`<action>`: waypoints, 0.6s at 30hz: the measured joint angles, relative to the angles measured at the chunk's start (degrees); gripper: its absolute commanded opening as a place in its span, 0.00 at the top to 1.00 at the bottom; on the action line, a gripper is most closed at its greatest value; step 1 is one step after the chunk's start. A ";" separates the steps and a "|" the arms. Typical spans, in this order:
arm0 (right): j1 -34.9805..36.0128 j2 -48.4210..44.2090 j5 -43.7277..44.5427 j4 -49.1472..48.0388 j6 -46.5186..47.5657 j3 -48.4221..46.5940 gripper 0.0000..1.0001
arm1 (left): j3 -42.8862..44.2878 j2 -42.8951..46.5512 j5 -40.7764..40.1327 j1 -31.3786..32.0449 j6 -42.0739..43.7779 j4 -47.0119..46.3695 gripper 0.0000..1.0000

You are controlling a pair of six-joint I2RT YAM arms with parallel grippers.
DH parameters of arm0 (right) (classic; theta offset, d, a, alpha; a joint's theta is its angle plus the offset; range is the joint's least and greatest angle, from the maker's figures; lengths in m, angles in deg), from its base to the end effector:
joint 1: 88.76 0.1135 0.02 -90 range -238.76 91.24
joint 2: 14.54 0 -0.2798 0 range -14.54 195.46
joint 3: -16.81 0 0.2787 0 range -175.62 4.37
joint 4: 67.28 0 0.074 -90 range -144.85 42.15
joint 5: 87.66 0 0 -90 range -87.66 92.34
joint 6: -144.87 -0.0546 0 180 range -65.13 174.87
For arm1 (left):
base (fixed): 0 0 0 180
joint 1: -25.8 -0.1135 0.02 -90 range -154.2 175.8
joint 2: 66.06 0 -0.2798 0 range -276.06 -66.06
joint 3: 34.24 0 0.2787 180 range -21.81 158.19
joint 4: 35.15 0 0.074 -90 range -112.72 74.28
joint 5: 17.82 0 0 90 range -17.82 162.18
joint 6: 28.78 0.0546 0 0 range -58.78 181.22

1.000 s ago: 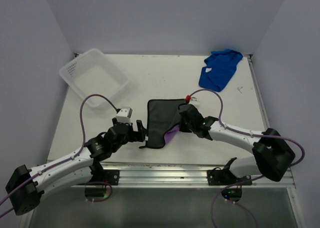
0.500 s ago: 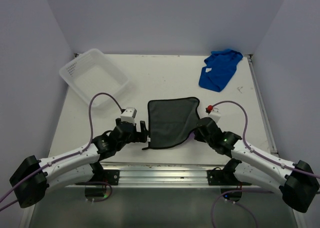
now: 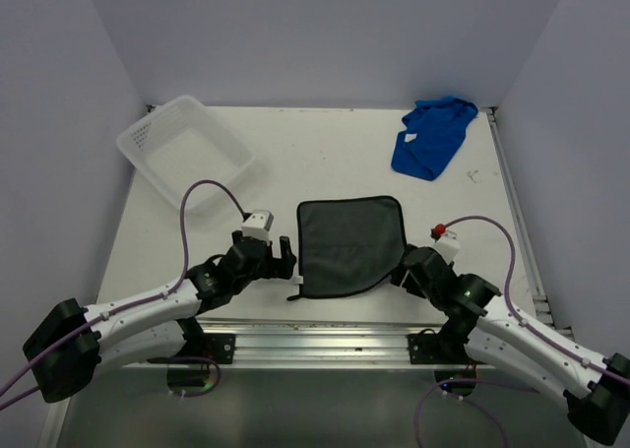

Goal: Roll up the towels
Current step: Flatten the towel

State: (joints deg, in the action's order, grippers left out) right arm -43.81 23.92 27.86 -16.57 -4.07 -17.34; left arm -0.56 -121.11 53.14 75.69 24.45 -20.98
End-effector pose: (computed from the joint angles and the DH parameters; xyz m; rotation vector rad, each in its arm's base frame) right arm 0.1224 0.0890 0.1656 0.4649 2.3746 0.2619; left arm 0.1563 -0.1579 0.1683 0.0624 2.1961 -0.5059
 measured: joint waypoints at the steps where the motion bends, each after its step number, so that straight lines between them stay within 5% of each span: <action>1: 0.00 -1.73 0.76 1.64 0.13 -1.53 0.29 | 0.28 -0.59 -0.11 -0.02 0.39 -0.09 0.00; 5: -0.02 -4.63 4.72 4.61 2.08 -8.20 0.31 | 3.89 -6.14 0.24 -1.49 2.89 -1.16 0.01; 12: -2.80 4.68 7.37 1.38 7.30 -11.52 0.31 | 14.69 -20.48 7.78 -12.44 7.63 -5.44 0.01; 15: -8.24 7.74 3.93 -3.39 10.25 -10.36 0.39 | 20.35 -26.16 8.85 -14.69 9.79 -6.21 0.01; 18: -20.85 12.31 -4.04 -9.92 13.31 -9.64 0.52 | 26.62 -32.81 10.64 -15.28 11.54 -6.67 0.01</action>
State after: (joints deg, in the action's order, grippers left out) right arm -64.66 36.23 23.82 -26.49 9.24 -26.98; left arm 26.07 -153.92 63.78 60.41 35.99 -27.65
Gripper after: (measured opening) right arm 0.566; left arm 0.994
